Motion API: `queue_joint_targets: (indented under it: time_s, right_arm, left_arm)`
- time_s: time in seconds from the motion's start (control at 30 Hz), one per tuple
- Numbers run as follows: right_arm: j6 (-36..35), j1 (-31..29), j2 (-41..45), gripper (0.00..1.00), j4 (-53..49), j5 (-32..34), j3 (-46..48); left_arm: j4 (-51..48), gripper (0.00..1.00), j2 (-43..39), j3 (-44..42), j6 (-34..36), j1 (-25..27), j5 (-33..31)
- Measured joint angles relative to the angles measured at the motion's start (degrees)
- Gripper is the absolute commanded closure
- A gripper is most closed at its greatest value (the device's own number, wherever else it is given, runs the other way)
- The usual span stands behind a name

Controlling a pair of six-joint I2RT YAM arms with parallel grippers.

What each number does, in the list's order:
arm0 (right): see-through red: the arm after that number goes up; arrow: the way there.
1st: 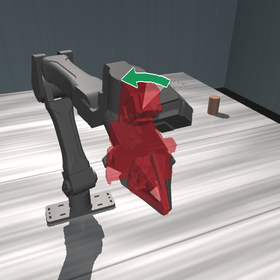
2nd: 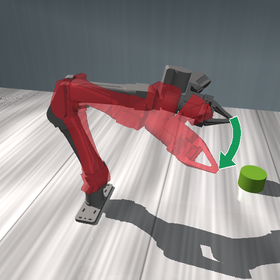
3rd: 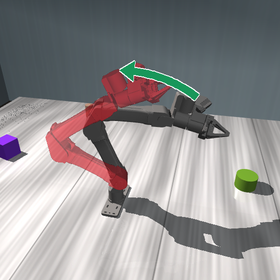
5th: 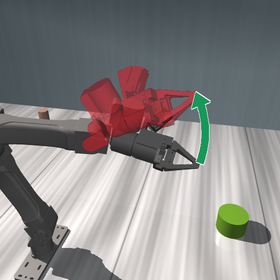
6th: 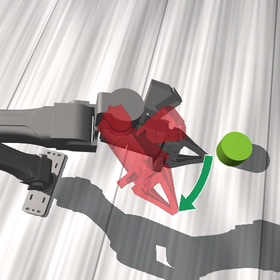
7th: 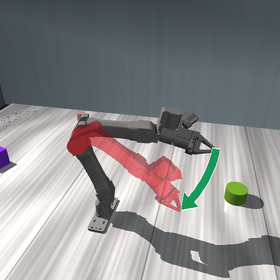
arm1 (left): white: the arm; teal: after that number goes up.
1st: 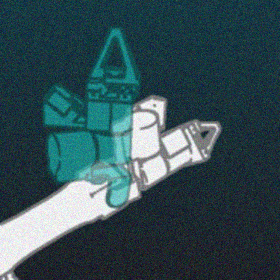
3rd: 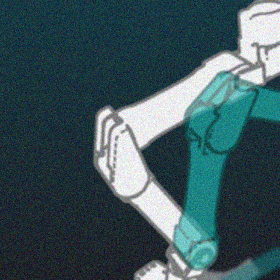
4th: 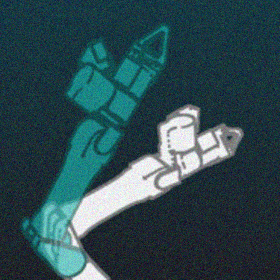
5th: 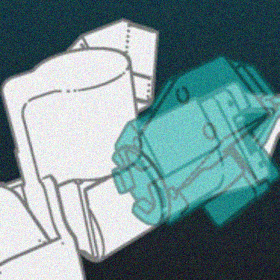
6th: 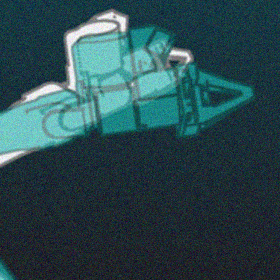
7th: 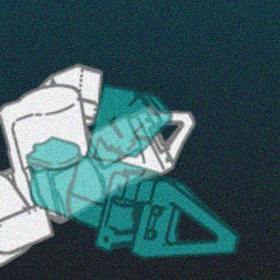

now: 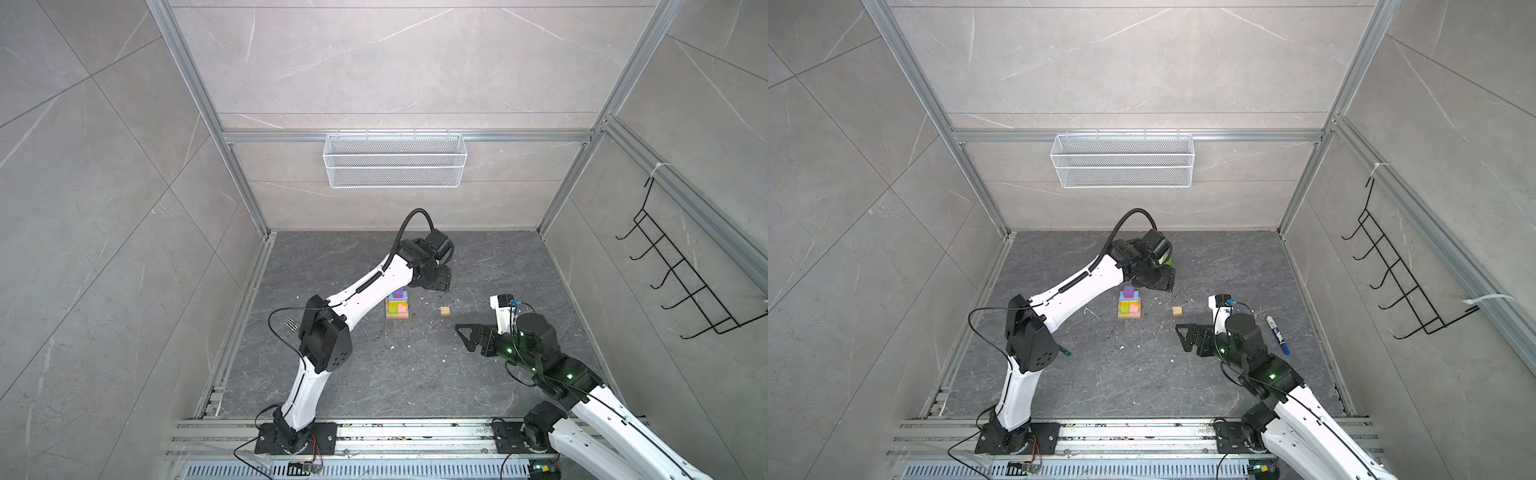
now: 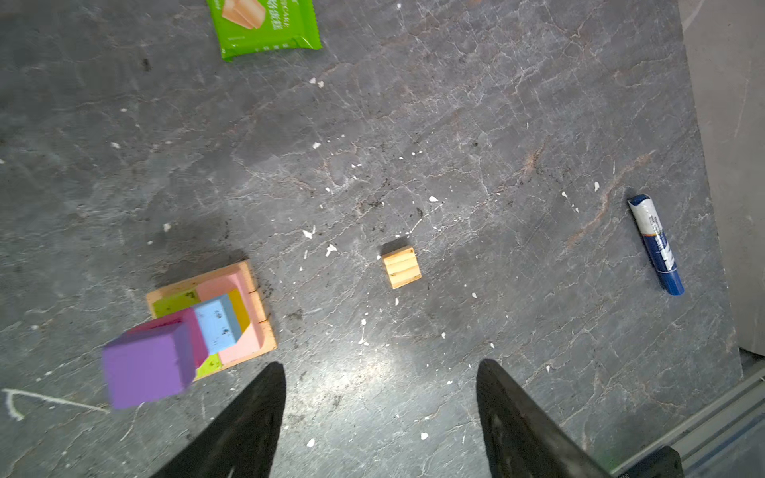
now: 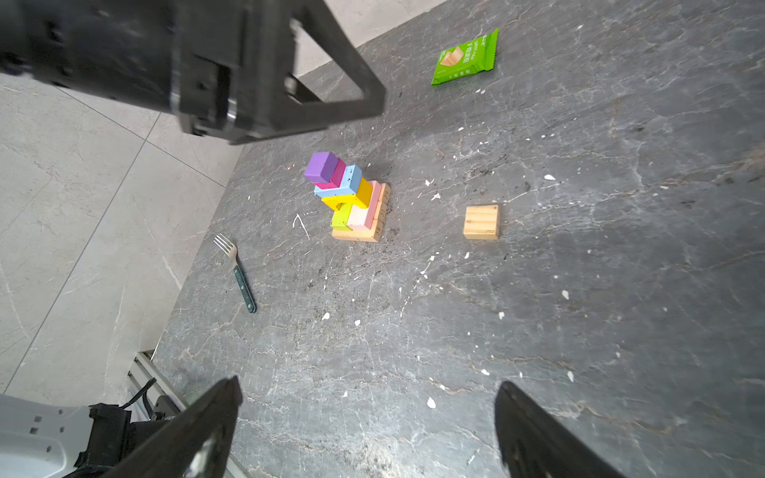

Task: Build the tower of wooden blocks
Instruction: 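Move the left gripper over the natural-wood cube beside the stack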

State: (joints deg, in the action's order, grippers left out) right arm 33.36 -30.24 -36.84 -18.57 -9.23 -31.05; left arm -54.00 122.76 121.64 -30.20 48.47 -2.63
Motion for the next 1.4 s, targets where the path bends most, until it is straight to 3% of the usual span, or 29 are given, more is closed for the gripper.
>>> queue_joint_targets:
  time_s: [0.9, 1.4]
  right_arm:
    - [-1.4, 0.0, 6.9, 0.03, -7.0, 4.1, 0.7]
    - [-2.6, 0.0, 7.1, 0.03, -8.7, 4.6, 0.3]
  left_arm:
    - [5.6, 0.39, 16.8, 4.0, -4.1, 3.0, 0.8]
    - [7.8, 0.41, 19.8, 5.4, -5.2, 3.7, -1.6]
